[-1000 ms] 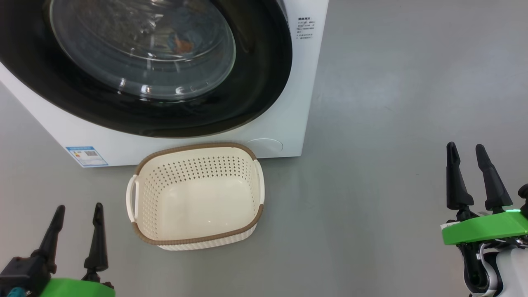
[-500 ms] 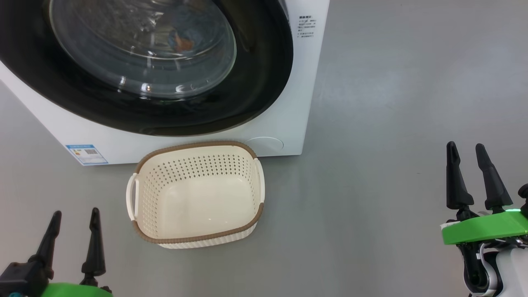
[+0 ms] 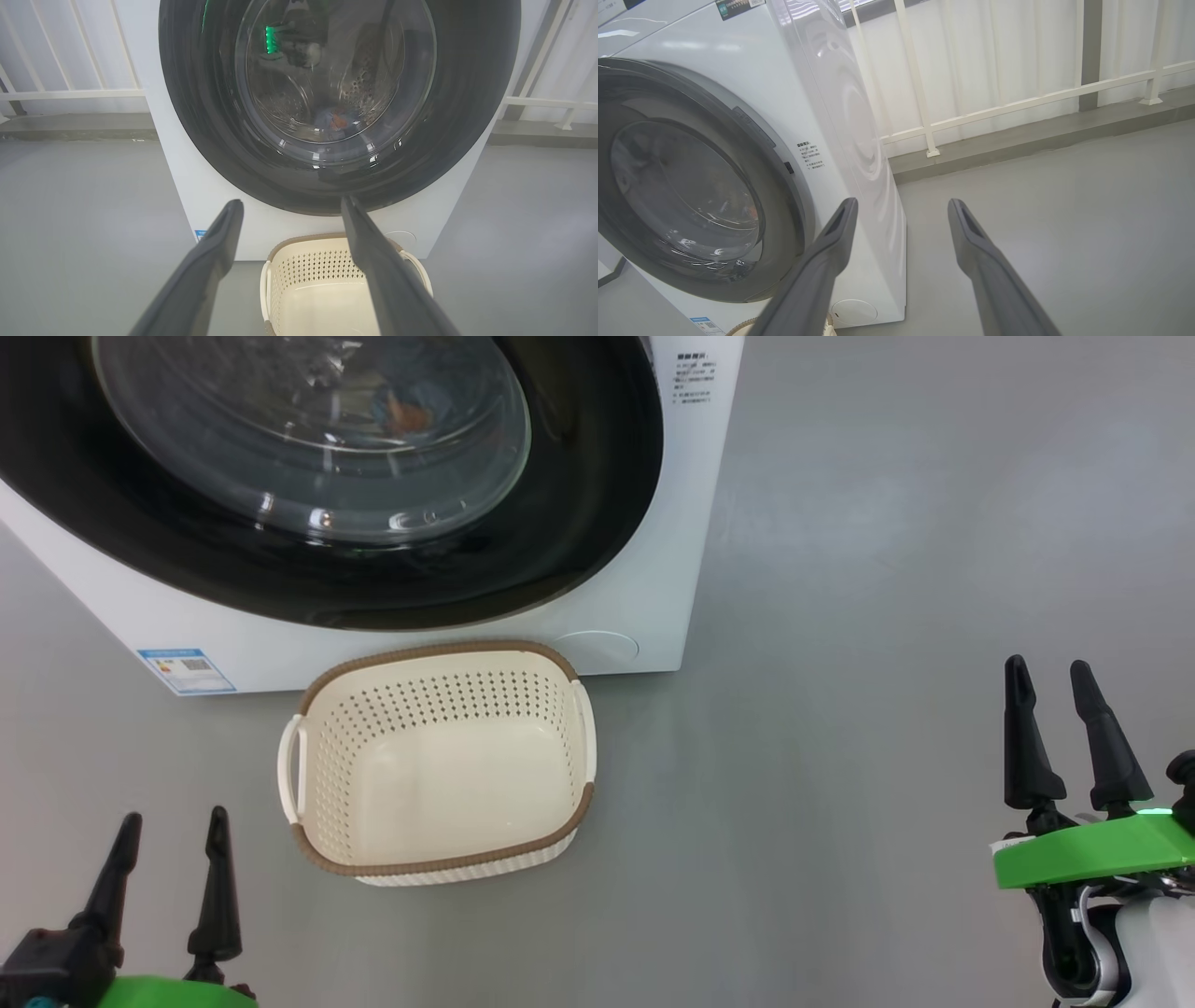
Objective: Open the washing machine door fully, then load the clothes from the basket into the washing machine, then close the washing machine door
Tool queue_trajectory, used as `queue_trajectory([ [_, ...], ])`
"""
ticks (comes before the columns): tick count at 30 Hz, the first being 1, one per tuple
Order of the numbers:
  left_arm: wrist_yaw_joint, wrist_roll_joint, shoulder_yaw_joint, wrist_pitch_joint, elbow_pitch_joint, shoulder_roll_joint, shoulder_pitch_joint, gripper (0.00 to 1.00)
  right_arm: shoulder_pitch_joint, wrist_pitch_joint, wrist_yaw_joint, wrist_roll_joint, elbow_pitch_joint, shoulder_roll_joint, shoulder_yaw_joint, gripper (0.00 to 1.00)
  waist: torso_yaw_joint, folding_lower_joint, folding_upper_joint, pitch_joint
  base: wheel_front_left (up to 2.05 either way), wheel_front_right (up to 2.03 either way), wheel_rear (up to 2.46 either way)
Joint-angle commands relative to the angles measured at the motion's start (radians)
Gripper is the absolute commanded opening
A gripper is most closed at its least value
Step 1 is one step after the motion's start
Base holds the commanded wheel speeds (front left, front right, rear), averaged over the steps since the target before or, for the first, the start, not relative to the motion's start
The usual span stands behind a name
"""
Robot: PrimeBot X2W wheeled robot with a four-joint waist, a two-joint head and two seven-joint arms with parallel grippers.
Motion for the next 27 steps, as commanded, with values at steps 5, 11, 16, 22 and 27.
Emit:
queue_trajectory([
  [5, 0.001, 0.003, 0.043, -0.006, -0.001, 0.022, -0.035, 1.00, -0.020, -0.005, 0.000, -0.010, -0.025, -0.001, 0.017, 1.00, -0.007, 0.0000, 0.0000, 0.019, 0.00, 0.00, 0.00],
  [11, 0.000, 0.002, 0.021, 0.001, 0.033, -0.014, 0.003, 0.00, 0.002, 0.001, 0.000, 0.001, 0.034, 0.026, 0.009, 0.00, -0.007, 0.0001, 0.0000, 0.024, 0.00, 0.00, 0.00],
  [16, 0.000, -0.018, 0.020, 0.009, 0.065, -0.044, 0.010, 0.00, 0.023, 0.007, 0.000, 0.017, 0.075, 0.053, 0.013, 0.00, -0.007, 0.0001, 0.0000, 0.023, 0.00, 0.00, 0.00],
  [22, 0.000, -0.086, 0.017, 0.027, 0.058, -0.046, 0.013, 0.00, 0.028, 0.022, 0.000, 0.074, 0.071, 0.053, 0.011, 0.00, -0.003, 0.0021, 0.0000, 0.010, 0.00, 0.00, 0.00],
  [27, 0.000, -0.142, 0.014, 0.040, 0.057, -0.048, 0.010, 0.00, 0.028, 0.035, 0.000, 0.121, 0.072, 0.053, 0.010, 0.00, 0.000, 0.0001, 0.0000, 0.005, 0.00, 0.00, 0.00],
])
